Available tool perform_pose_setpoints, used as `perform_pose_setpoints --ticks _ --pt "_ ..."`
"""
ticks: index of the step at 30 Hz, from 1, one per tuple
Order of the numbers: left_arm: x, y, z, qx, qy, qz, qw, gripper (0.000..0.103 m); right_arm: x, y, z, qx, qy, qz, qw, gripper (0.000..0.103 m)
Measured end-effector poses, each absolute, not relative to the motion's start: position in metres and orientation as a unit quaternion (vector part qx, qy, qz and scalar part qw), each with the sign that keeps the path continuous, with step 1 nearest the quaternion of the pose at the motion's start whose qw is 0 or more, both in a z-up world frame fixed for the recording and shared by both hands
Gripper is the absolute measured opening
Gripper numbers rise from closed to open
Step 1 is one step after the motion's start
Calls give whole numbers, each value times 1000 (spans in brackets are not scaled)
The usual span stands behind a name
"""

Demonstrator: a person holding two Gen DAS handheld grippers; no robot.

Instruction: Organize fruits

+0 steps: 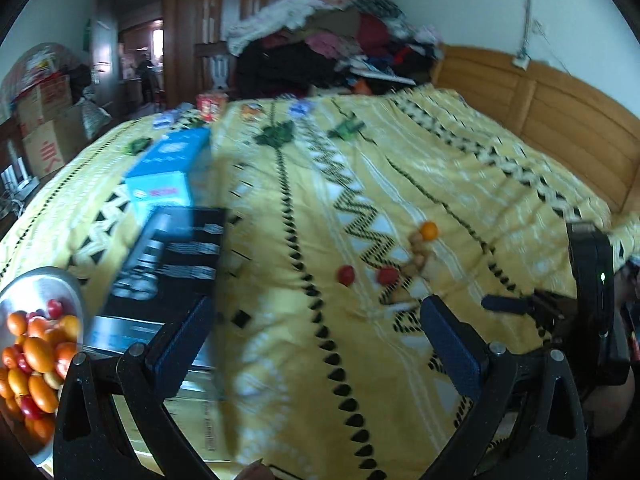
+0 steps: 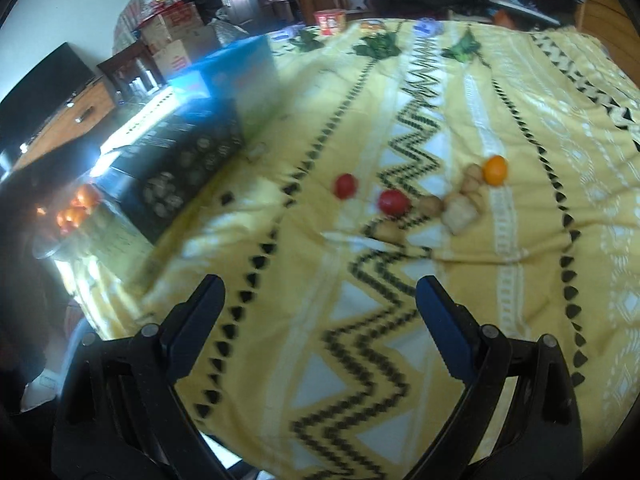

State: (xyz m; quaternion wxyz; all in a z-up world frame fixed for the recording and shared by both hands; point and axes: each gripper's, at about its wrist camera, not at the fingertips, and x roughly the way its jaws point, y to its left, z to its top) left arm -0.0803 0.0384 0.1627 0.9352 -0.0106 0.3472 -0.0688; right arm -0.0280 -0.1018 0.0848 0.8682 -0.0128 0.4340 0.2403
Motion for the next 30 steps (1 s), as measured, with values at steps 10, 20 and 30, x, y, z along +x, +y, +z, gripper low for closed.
perform_pose_setpoints --ticks 10,20,30 --pt "-30 -15 75 -5 438 -91 894 103 7 -146 48 -38 433 166 885 97" --pt "-7 -14 17 -4 478 -63 876 103 11 -159 8 -29 446 163 880 103" --pt "-6 -11 6 -10 457 -65 887 103 13 -158 4 -31 445 168 879 103"
